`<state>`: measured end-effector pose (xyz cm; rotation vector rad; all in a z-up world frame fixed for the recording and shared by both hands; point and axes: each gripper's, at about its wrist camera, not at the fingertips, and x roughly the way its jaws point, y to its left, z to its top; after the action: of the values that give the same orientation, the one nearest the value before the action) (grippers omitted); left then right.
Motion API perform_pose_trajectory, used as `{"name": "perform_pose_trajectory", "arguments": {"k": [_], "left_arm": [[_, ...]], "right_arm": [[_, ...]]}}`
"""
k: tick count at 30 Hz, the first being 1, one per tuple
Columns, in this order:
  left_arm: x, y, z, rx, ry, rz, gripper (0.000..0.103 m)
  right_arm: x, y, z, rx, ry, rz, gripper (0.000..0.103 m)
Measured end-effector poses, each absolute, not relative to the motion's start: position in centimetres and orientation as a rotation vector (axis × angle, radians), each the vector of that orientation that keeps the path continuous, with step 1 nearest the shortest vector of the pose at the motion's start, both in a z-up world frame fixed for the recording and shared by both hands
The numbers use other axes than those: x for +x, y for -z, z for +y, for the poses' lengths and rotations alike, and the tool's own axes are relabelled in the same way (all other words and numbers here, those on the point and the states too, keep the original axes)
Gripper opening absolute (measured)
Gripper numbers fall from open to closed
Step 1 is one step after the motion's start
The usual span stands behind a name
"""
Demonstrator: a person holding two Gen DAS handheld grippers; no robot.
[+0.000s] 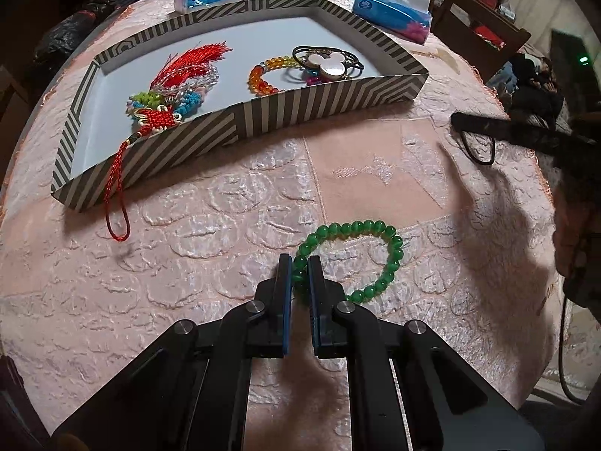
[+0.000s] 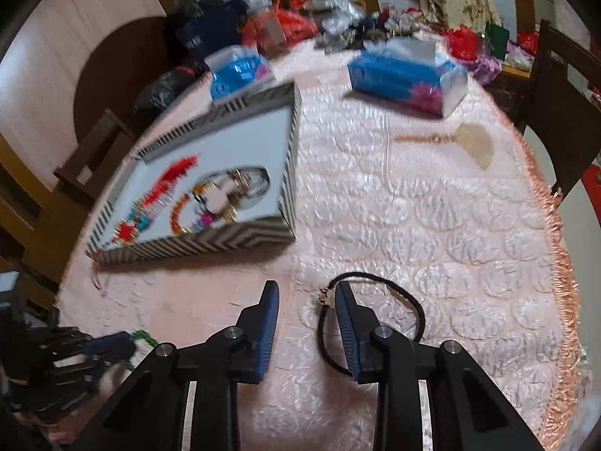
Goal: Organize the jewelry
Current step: 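Close the right tool on the black hair tie while the left tool holds the green bracelet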
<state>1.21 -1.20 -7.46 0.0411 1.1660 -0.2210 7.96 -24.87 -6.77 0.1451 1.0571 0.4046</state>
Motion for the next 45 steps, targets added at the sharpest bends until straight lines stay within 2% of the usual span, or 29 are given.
{"name": "perform_pose_trajectory", "arguments": {"k": [4, 11, 27, 45], "left_arm": [[1.1, 7.5, -1.1, 0.039, 0.232, 1.163, 0.007], [0.9, 7.5, -0.6, 0.015, 0.249, 1.158, 0.007], [0.6, 7.5, 0.3, -0.034, 0.281, 1.152, 0.007], [0.0, 6.4, 1.1, -0.016, 0.239, 1.156, 0.006]], "right_arm": [[7.4, 7.8, -24.7, 0.116, -0.397, 1.047, 0.028], [8.0, 7.9, -24.8, 0.108, -0.358, 1.066, 0.01], [-0.3, 8.4, -25.1, 0.219, -0.41, 1.057, 0.01], [0.0, 8.0, -24.3, 0.161, -0.406, 1.115, 0.01]]}}
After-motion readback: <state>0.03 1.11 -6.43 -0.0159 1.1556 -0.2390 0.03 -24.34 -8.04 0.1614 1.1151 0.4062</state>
